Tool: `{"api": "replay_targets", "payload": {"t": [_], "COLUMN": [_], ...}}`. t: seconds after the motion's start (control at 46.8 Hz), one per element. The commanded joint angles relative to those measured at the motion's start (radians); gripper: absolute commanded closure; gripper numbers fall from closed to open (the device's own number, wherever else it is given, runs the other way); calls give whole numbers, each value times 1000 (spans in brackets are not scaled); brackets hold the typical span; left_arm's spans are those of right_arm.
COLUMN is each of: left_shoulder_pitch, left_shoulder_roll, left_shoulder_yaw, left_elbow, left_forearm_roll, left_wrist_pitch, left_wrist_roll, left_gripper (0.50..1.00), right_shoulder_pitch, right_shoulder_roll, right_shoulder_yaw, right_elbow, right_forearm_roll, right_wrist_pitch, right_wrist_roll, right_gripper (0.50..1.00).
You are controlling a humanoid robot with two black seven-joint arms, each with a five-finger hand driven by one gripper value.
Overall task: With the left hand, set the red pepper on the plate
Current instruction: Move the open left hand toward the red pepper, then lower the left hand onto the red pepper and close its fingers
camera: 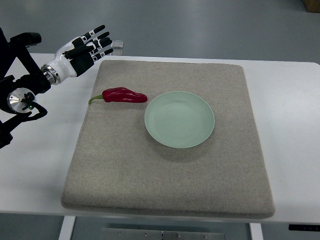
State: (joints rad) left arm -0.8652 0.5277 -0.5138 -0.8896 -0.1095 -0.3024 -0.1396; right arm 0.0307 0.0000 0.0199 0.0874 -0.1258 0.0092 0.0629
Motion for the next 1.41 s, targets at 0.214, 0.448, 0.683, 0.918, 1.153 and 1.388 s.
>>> {"api": "replay_targets", "payload": {"t": [0.214,0.448,0.683,0.918,1.153,1.388], "left_shoulder_pitch": [-12,-34,-63,-78,-106,-135], "left_shoulder_roll": [0,8,9,9,9,-3], "left_shoulder_yaw": [0,3,1,5,44,149], "left_elbow": [0,3,0,0,-2,5], "left_forearm_roll": [-1,11,384,829,1232,1517], "left_wrist_pitch": [-1,-1,0,8,12,130], "left_wrist_roll": [-2,-18,-32,-90,-94,-94], "left_gripper": [506,506,506,506,506,508], "right_shoulder_pitch": [0,0,0,0,0,0], "right_shoulder_roll": [0,0,0,0,0,0], "right_shoulder_yaw": [0,0,0,0,0,0], "right_elbow": [0,0,0,0,0,0], "right_forearm_roll": [0,0,0,0,0,0], "right_wrist_pitch": [0,0,0,0,0,0], "right_wrist_roll": [0,0,0,0,0,0], "right_gripper": [572,572,572,572,572,572]}}
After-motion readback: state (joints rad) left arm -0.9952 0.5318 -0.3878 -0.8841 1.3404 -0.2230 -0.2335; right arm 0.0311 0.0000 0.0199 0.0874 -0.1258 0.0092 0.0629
